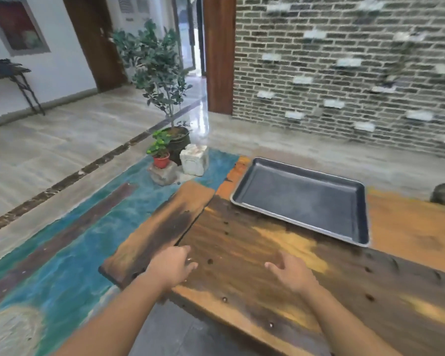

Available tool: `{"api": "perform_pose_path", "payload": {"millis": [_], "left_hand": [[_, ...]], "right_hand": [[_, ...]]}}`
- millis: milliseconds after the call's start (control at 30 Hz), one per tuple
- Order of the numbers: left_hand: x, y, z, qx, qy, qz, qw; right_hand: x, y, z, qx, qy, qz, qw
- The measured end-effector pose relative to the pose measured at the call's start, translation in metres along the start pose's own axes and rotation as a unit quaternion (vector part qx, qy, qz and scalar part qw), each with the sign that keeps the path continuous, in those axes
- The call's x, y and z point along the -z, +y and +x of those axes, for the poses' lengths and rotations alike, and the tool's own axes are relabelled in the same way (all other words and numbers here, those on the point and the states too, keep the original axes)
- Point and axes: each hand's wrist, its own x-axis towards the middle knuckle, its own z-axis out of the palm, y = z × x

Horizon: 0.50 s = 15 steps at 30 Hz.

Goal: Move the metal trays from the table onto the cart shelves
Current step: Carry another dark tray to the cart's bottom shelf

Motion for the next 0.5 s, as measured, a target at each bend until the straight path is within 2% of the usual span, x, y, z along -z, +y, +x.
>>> {"api": "perform_pose_path", "payload": {"millis": [200,500], "left_hand": [[0.008,0.066,0.079,-0.071,-0.026,0.013,0.997],[0.007,0.112,0.227,-0.106,-0.038,0.020,0.993]], "right_hand": [[0.041,0.076,-0.006,-0.113,0.050,0.043,0.991],[0.086,0.157,0.048,-0.217,0.101,0.049,0.970]]}}
